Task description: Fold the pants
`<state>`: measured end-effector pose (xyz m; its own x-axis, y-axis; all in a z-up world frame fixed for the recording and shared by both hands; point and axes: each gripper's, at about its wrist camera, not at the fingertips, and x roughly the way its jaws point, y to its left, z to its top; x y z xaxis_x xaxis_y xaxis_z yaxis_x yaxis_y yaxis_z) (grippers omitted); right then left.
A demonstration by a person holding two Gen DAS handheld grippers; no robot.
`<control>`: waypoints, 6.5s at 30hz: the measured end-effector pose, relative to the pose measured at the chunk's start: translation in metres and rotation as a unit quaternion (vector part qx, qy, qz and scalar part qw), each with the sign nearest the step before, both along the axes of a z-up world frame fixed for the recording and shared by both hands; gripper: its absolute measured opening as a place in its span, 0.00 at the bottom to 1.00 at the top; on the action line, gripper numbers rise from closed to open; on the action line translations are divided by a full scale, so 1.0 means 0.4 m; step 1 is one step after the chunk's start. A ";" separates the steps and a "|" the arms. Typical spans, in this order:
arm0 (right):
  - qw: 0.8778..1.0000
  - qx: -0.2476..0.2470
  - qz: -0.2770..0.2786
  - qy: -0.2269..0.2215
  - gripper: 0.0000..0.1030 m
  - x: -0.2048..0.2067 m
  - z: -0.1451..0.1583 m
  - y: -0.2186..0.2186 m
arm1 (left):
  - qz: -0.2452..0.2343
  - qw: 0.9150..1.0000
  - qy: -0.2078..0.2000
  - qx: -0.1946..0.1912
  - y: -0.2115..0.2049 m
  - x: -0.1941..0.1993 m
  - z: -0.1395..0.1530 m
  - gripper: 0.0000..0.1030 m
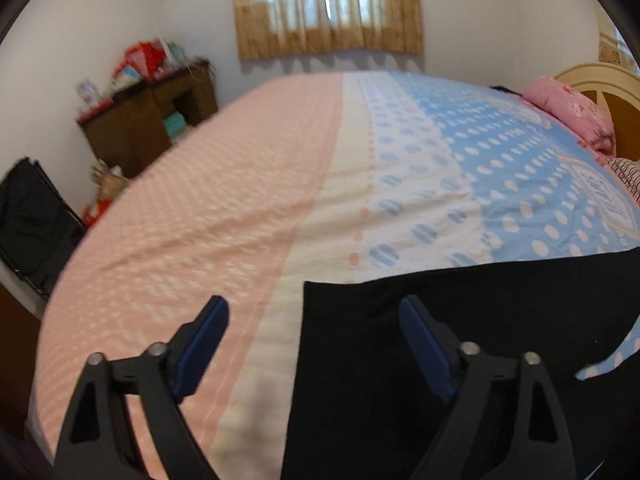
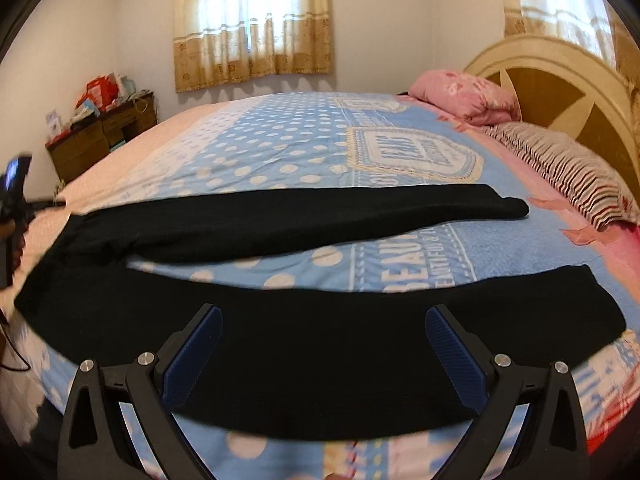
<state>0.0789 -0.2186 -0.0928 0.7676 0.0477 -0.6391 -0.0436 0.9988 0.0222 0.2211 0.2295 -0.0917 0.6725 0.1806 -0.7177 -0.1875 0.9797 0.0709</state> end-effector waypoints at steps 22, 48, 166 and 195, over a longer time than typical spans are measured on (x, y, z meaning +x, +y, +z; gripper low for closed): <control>0.999 -0.003 -0.002 0.033 0.89 0.186 -0.008 -0.057 | -0.049 0.995 0.072 -0.052 0.067 0.138 -0.135 0.53; 0.980 0.068 -0.157 0.104 0.73 0.566 0.023 -0.662 | -0.065 0.994 0.072 -0.044 0.044 0.149 -0.130 0.17; 0.933 -0.122 0.333 0.059 0.03 -0.056 -0.013 0.230 | -0.184 0.968 -0.094 -0.145 0.064 -0.384 -0.009 0.12; 0.915 -0.094 0.387 0.064 0.26 -0.044 -0.019 0.289 | -0.099 0.981 -0.080 -0.144 0.173 -0.464 -0.074 0.24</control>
<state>0.0612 -0.1030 -0.1002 0.4683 0.4252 -0.7745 -0.7488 0.6563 -0.0925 0.0357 0.2988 -0.1214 0.7821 -0.1603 -0.6022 0.0233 0.9732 -0.2288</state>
